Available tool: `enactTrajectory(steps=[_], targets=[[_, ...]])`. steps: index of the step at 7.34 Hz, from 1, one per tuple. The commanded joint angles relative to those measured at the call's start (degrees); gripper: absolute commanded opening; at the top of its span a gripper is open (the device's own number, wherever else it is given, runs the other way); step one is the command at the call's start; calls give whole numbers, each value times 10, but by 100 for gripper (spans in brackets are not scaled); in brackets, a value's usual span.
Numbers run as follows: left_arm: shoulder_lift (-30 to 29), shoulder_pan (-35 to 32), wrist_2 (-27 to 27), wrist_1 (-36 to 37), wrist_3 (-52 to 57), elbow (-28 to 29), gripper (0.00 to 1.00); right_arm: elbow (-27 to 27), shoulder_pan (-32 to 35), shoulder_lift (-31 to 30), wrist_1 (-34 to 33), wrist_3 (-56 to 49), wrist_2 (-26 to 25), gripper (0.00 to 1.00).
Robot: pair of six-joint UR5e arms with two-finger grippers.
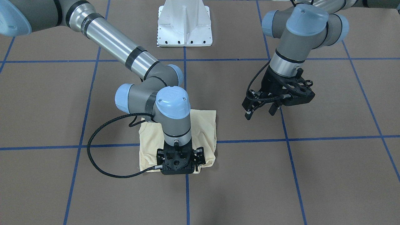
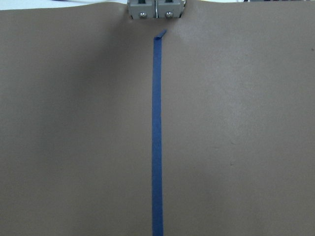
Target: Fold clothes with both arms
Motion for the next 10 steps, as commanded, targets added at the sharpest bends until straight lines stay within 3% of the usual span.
enactTrajectory(steps=[1, 2, 4, 6, 8, 10], targets=[[0, -1, 0, 0, 1, 2, 99, 32, -3, -4, -75, 34, 64, 99], [0, -1, 0, 0, 1, 3, 99, 30, -6, -6, -75, 52, 83, 99], [0, -1, 0, 0, 0, 2, 99, 14, -13, -15, -62, 40, 65, 99], [1, -1, -1, 0, -1, -1, 99, -42, -17, -13, 67, 33, 1, 99], [1, -1, -1, 0, -1, -2, 99, -44, -19, -13, 78, 23, -54, 99], [1, -1, -1, 0, -1, -1, 99, -43, -12, -13, 78, -8, -73, 99]])
